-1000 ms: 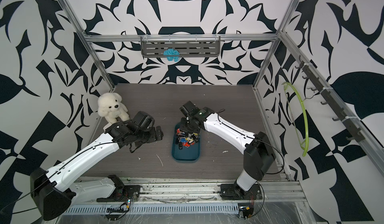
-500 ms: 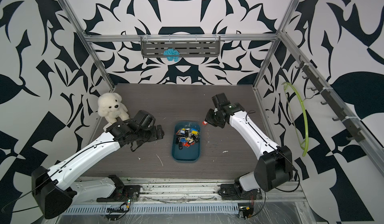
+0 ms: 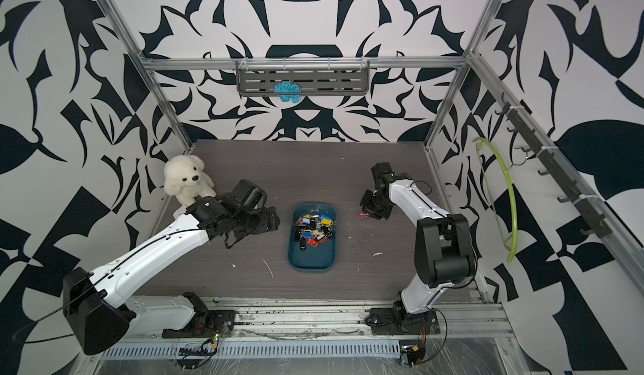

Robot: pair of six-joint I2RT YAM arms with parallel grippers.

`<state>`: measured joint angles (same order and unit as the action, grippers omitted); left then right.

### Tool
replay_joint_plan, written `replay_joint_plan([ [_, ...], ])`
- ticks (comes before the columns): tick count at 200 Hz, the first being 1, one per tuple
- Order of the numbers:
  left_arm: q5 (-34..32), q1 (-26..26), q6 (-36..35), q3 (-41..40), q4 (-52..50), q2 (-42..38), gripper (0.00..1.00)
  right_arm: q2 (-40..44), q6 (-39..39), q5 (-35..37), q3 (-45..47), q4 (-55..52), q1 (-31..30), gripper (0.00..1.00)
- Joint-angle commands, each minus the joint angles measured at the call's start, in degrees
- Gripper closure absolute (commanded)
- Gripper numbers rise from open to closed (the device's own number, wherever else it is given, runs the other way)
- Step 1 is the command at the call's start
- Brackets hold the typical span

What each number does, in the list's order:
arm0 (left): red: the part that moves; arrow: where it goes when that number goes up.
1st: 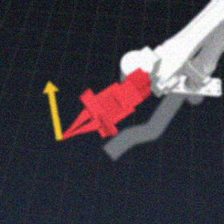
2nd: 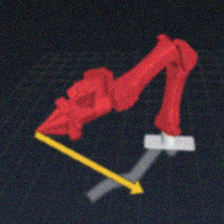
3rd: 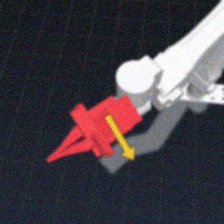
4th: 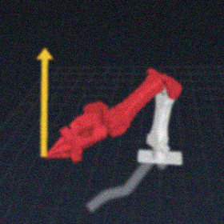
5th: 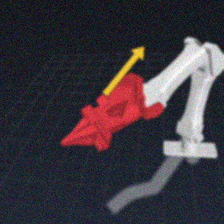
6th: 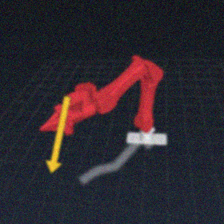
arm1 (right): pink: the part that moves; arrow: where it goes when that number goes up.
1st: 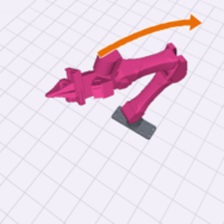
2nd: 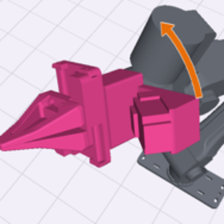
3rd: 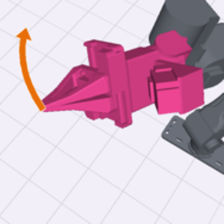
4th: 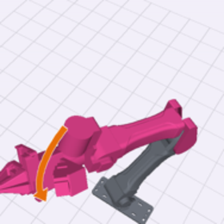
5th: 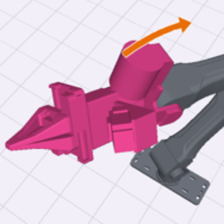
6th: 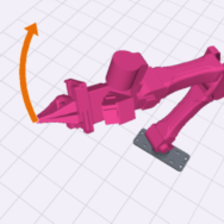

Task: Take the keys out of the storage box
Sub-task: Place the key at the center of the board, then pick up the key from the storage box.

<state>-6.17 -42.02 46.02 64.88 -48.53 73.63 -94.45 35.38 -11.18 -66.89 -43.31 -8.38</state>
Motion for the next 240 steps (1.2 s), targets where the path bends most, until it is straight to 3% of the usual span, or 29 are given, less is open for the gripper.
replay_joint_plan([
  [1, 0.41, -0.51, -0.88, 1.69, -1.56, 1.47, 0.01, 2.72, -1.19, -0.82, -0.06, 1.3, 0.07, 0.4],
  [31, -0.2, -2.06, -0.51, 3.6, -1.66, 2.81, 0.0, 7.24, -2.18, 0.9, -0.86, -1.58, 0.03, 0.4],
  [79, -2.83, -6.87, 0.23, 18.65, -10.72, 13.89, 0.27, 19.52, -2.85, 2.38, 2.48, -4.22, 0.16, 0.67],
  [108, -1.46, -9.02, 1.0, 27.75, -13.6, 23.14, 0.44, 25.51, -2.75, 2.34, 4.17, -5.64, 0.15, 0.67],
  [137, -0.23, -11.13, 2.01, 35.54, -14.6, 32.14, 0.57, 28.99, -3.82, 2.25, 4.57, -7.47, 0.3, 0.55],
  [195, 1.25, -11.7, 3.2, 49.37, -17.68, 46.74, 0.57, 35.15, -1.83, 0.91, 8.37, -6.46, 0.3, 0.54],
  [240, 1.08, -11.68, 3.7, 53.29, -20.45, 52.58, 0.55, 36.62, -1.92, 0.81, 9.0, -7.31, 0.36, 0.54],
])
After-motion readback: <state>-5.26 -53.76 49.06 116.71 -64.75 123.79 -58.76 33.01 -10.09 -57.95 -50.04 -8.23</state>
